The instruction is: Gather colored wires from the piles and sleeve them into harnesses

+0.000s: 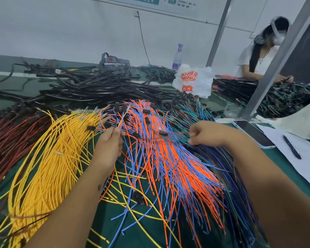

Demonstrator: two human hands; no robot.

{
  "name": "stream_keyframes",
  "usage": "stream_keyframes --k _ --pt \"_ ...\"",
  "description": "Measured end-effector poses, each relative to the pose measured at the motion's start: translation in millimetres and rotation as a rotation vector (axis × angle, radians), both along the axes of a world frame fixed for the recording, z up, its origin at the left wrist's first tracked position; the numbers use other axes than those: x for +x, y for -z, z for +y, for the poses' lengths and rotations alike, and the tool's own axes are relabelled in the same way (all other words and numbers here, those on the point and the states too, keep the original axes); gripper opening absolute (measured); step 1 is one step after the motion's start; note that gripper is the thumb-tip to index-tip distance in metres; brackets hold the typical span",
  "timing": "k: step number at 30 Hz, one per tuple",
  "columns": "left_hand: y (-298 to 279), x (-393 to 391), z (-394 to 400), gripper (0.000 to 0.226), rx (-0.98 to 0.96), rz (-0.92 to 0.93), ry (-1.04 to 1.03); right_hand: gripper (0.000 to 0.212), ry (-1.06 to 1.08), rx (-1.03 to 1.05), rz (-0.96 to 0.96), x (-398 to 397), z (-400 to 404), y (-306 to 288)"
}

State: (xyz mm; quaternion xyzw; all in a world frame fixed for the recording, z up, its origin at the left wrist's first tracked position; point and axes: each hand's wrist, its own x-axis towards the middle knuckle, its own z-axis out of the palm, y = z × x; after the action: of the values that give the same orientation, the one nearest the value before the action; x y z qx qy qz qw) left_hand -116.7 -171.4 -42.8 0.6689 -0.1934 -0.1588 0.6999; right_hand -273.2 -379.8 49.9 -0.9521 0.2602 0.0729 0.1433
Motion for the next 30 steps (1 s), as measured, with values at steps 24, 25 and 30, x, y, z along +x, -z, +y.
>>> stream_keyframes --k 24,25,30 --pt "1 2 0 0.031 -0.081 0.063 -0.010 0.033 0.099 0.025 -0.445 51 42 36" --pt "1 3 -1 0.031 -0.079 0.061 -0.013 0.039 0.120 0.159 -0.497 54 49 37" --pt "4 4 -1 0.032 -0.082 0.041 -0.032 0.043 0.141 0.238 -0.486 81 82 54"
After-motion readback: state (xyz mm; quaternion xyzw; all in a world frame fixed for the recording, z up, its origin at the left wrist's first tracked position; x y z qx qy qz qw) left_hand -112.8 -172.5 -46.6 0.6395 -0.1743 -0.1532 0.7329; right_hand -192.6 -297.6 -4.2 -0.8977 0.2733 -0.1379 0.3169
